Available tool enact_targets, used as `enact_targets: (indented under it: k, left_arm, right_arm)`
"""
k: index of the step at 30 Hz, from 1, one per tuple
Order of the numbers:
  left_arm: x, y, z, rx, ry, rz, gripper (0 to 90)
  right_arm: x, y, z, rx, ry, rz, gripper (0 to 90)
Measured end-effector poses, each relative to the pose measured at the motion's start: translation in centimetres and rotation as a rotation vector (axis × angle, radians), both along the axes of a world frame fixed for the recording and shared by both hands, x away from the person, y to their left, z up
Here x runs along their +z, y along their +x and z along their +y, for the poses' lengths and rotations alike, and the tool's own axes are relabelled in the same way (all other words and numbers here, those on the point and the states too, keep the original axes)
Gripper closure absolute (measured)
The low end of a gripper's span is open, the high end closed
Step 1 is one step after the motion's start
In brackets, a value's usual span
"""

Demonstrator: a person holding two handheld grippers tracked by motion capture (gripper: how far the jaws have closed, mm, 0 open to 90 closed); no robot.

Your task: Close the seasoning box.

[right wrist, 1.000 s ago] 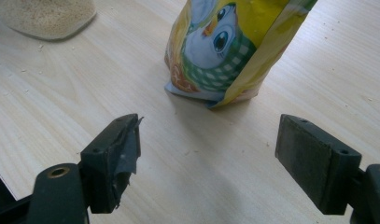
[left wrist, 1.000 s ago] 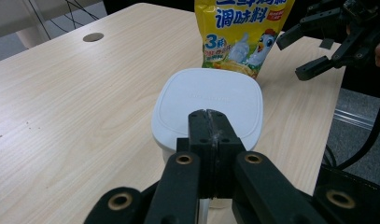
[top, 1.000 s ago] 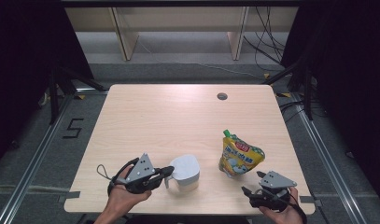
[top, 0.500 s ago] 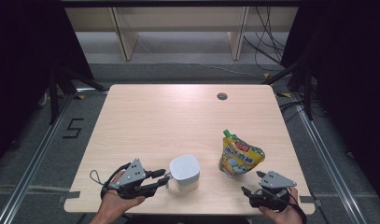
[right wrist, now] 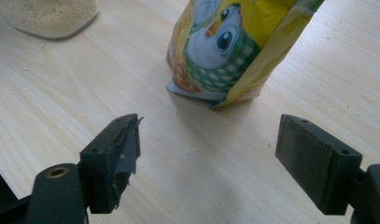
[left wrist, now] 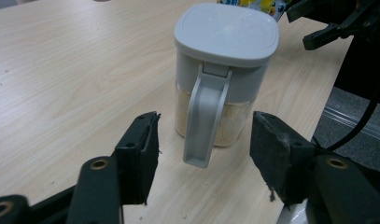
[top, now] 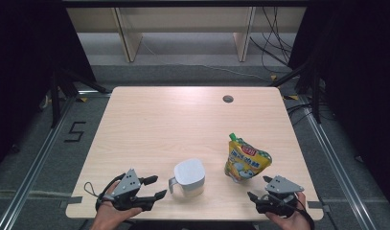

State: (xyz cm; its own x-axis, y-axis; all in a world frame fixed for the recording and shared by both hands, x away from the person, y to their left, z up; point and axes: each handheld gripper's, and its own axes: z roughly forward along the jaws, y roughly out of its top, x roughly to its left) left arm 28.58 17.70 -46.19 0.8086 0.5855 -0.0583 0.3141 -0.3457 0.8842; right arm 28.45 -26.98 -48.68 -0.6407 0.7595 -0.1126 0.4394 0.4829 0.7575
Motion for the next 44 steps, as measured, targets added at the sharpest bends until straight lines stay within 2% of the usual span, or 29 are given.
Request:
enact_targets:
  k: [3,5,6,7,8,9,11,12,16,17,18,21,22,23,25,27,30,33,34,36,39,42,43,44]
  left_arm:
    - [-0.4,-0.3,0.0,0.018,0.010,0.016,38.1]
    - [-0.6,-0.4,0.1,0.023,0.019,0.016,37.7]
    - [-0.8,-0.4,0.2,0.022,0.023,0.027,37.4]
    - [-1.0,-0.5,0.2,0.022,0.014,0.021,37.0]
    - [-1.0,-0.3,0.5,0.007,0.043,0.008,36.7]
    - [-1.0,-0.3,0.5,0.007,0.043,0.008,36.3]
    - [-1.4,-0.7,0.5,0.026,0.030,0.043,35.3]
    - [-1.4,-0.7,0.6,0.019,0.038,0.049,34.9]
    - [-1.7,-0.9,0.7,0.033,0.028,0.048,32.5]
    - [-1.7,-0.9,0.9,0.028,0.053,0.047,31.6]
    - [-1.8,-0.9,0.9,0.035,0.057,0.043,30.6]
    - [-2.0,-0.6,1.2,0.024,0.112,0.012,27.6]
    - [-2.1,-0.8,1.1,0.029,0.103,0.038,27.0]
    - [-2.2,-0.9,1.0,0.060,0.089,0.059,26.2]
    - [-2.4,-0.8,1.1,0.055,0.091,0.065,25.4]
    - [-2.6,-0.6,1.1,0.052,0.114,0.054,24.6]
    - [-2.8,-0.6,0.9,0.060,0.099,0.076,24.4]
    - [-2.9,-0.6,1.0,0.068,0.093,0.071,24.3]
    - [-2.8,-0.5,1.1,0.068,0.110,0.064,24.2]
    - [-2.8,-0.5,1.1,0.064,0.097,0.071,23.9]
    - [-2.8,-0.5,1.0,0.079,0.083,0.072,23.7]
    - [-2.8,-0.4,1.2,0.070,0.103,0.066,23.3]
    - [-2.8,-0.2,1.4,0.063,0.142,0.064,23.1]
    - [-3.0,-0.2,1.2,0.083,0.100,0.059,22.2]
  right_arm:
    - [0.1,0.0,-0.1,0.007,0.001,0.006,22.0]
    - [0.4,0.1,-0.5,0.040,-0.035,-0.021,23.4]
    - [0.5,0.0,-0.7,0.046,-0.033,-0.028,23.5]
    - [0.6,0.0,-0.9,0.038,-0.026,-0.024,22.2]
    - [0.6,-0.1,-1.1,0.029,-0.014,-0.016,21.1]
    - [0.6,-0.1,-1.1,0.029,-0.014,-0.016,21.1]
    - [0.6,-0.2,-1.4,0.021,-0.008,-0.009,21.5]
    - [0.5,-0.2,-1.4,0.018,-0.007,-0.003,21.4]
    - [0.5,-0.3,-1.4,0.016,-0.008,-0.012,21.1]
    - [0.5,-0.3,-1.4,0.017,-0.008,-0.010,21.1]
    - [0.5,-0.3,-1.4,0.015,-0.004,-0.007,21.1]
    - [0.4,-0.4,-1.2,0.018,-0.006,0.003,21.1]
    - [0.3,-0.4,-1.2,0.022,-0.008,0.002,21.1]
    - [0.3,-0.4,-1.2,0.026,-0.009,-0.002,21.1]
    - [0.3,-0.4,-1.1,0.025,-0.010,0.013,21.1]
    - [0.2,-0.4,-1.1,0.027,-0.017,0.000,21.1]
    - [0.1,-0.3,-1.1,0.029,-0.021,0.005,21.2]
    - [0.1,-0.3,-1.0,0.030,-0.018,0.009,21.1]
    - [0.1,-0.3,-1.1,0.032,-0.024,0.008,21.0]
    - [0.0,-0.3,-1.1,0.030,-0.019,0.016,20.9]
    - [-0.1,-0.1,-1.2,0.036,-0.031,0.003,20.9]
    - [-0.1,-0.2,-1.2,0.028,-0.026,0.016,21.0]
    - [-0.2,0.0,-1.3,0.038,-0.036,0.008,21.1]
    - [-0.3,0.1,-1.3,0.036,-0.034,0.022,20.9]
